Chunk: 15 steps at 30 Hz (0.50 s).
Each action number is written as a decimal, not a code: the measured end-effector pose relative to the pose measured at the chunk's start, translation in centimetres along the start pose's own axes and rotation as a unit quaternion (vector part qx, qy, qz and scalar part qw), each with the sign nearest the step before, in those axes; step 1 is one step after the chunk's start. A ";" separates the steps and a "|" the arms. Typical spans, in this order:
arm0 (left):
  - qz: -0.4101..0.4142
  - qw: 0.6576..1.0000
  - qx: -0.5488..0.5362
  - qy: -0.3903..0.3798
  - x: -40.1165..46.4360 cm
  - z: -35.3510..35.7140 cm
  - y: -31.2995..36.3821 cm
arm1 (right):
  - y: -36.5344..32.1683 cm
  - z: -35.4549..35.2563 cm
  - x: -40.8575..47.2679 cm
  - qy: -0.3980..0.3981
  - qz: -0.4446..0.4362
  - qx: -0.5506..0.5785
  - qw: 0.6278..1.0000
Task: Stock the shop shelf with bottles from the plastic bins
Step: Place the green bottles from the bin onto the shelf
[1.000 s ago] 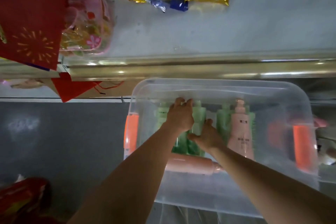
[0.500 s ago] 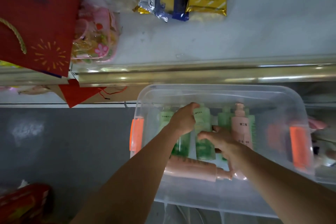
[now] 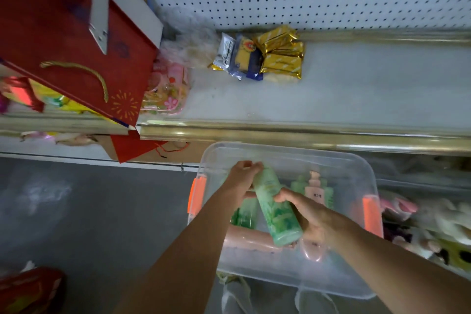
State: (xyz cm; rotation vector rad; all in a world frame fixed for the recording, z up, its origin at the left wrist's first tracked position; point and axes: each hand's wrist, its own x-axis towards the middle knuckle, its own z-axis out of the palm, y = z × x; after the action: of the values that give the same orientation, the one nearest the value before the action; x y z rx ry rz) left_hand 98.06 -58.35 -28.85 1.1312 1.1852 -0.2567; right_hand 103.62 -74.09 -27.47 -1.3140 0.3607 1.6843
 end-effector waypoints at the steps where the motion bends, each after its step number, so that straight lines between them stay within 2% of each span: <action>1: 0.001 1.000 -0.015 -0.011 -0.8 -0.3 0.5 | -0.3 0.3 -0.9 -0.012 -0.006 0.000 1.000; 5: 0.060 0.998 -0.035 -0.001 -4.7 -1.2 3.0 | -1.6 1.2 -4.5 -0.084 -0.023 -0.011 0.996; 9: 0.140 0.989 -0.036 0.031 -8.7 -1.9 6.4 | -3.0 2.7 -8.6 -0.128 -0.042 -0.142 0.981; 15: 0.261 0.963 -0.051 0.033 -15.0 -2.3 11.6 | -5.9 6.1 -14.0 -0.018 -0.165 -0.312 0.935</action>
State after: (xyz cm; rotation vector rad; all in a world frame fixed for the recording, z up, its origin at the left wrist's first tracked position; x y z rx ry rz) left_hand 98.32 -56.71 -9.79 1.3221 0.9054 0.2455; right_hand 104.51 -73.56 -11.15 -1.6778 -0.4418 1.5790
